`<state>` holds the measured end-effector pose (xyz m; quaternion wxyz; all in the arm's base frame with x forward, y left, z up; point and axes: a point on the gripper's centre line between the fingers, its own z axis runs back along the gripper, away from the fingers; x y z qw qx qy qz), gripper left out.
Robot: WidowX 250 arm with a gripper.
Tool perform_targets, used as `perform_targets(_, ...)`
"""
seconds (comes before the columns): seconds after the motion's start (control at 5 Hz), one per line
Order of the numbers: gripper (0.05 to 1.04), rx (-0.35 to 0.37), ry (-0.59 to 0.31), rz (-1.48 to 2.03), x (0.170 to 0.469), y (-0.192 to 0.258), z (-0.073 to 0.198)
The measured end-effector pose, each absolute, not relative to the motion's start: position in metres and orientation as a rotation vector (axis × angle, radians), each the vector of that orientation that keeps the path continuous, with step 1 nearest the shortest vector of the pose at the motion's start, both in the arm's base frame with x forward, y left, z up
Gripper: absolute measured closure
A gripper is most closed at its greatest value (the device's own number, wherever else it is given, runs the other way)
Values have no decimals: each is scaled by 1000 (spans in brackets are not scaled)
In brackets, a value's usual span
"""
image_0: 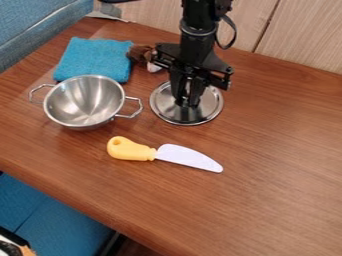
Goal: Put the lid on top of the silver pot
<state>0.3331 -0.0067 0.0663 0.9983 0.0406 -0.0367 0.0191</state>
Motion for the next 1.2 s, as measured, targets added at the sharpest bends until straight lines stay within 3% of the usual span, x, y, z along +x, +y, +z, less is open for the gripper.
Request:
perform_targets(0.2,798,38,-45,28,332,-13,71)
perform_targets(0.4,798,-27,-71,27,335,-22,93)
perform_targets(0.6,798,-45,-128,49,329,-8,125)
perform_targets(0.8,798,-40,-162,87,313,14,144)
perform_targets(1.2,798,56,-153,258,255,82,150)
